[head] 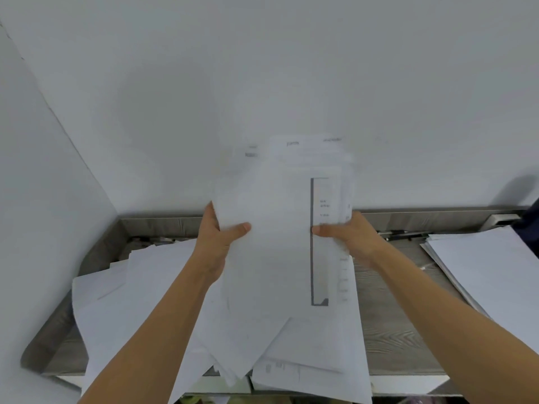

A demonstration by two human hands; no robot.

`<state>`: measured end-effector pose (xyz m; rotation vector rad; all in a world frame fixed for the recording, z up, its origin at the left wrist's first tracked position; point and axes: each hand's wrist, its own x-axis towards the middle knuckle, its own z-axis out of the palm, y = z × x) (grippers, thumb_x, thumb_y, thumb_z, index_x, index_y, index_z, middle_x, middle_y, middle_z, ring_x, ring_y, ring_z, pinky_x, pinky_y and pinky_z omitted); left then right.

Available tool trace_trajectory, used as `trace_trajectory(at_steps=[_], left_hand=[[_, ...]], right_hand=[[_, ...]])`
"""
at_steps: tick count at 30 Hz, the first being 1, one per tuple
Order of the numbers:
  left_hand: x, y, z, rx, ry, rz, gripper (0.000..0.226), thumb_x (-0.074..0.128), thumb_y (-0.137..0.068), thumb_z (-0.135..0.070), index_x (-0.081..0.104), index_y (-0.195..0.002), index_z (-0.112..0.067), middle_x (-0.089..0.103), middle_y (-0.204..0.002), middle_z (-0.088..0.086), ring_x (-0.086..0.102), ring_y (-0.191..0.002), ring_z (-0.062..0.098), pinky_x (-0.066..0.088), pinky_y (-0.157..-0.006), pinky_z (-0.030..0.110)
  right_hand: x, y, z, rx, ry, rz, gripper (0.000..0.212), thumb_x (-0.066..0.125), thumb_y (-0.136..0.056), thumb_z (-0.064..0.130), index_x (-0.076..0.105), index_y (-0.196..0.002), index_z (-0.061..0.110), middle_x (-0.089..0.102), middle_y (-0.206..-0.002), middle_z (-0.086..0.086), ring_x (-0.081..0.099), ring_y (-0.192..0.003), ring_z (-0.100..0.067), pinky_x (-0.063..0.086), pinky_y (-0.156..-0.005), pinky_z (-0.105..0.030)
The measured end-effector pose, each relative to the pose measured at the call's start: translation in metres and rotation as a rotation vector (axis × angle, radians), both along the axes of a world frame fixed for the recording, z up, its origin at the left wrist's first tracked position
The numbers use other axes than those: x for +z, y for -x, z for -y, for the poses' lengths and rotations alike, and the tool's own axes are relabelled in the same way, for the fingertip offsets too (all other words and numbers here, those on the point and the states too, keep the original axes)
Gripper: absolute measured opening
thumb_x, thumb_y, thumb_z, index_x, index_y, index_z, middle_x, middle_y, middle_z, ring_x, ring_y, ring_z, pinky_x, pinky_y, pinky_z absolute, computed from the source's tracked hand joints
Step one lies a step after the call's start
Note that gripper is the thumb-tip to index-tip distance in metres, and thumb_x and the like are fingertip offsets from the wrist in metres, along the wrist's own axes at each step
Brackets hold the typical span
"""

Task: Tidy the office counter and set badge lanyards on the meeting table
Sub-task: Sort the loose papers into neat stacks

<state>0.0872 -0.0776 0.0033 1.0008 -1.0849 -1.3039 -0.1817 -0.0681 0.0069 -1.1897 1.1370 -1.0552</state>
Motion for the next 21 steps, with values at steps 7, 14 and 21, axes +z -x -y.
trace_trajectory(at_steps=[7, 14, 21], left_hand=[[0.001, -0.007, -0.008, -0.058, 0.026, 0.078, 0.046, 0.079, -0.071, -0.002, 0.065, -0.113, -0.011, 0.072, -0.109, 0.008, 0.068, -0.104, 0.027, 0.055, -0.089, 0.038], [-0.018, 0.008, -0.012, -0.019, -0.027, 0.162, 0.03, 0.077, -0.076, 0.0, 0.07, -0.099, -0.018, 0.075, -0.099, 0.0, 0.07, -0.098, 0.02, 0.055, -0.086, 0.034], [-0.03, 0.001, -0.003, -0.043, -0.067, 0.217, 0.035, 0.079, -0.075, -0.002, 0.068, -0.106, -0.014, 0.074, -0.106, 0.002, 0.069, -0.101, 0.02, 0.055, -0.091, 0.037]], right_hand=[[0.008, 0.01, 0.0, 0.084, 0.054, -0.028, 0.034, 0.074, -0.081, 0.006, 0.068, -0.115, 0.008, 0.074, -0.109, -0.009, 0.071, -0.101, -0.025, 0.059, -0.08, -0.036], [-0.021, -0.005, -0.003, 0.042, 0.102, -0.074, 0.036, 0.075, -0.082, 0.007, 0.069, -0.116, 0.015, 0.072, -0.115, -0.001, 0.067, -0.111, -0.018, 0.048, -0.103, -0.045], [-0.029, 0.0, 0.006, 0.03, 0.037, -0.098, 0.039, 0.079, -0.079, 0.013, 0.069, -0.117, 0.016, 0.073, -0.114, 0.001, 0.067, -0.11, -0.018, 0.048, -0.104, -0.045]])
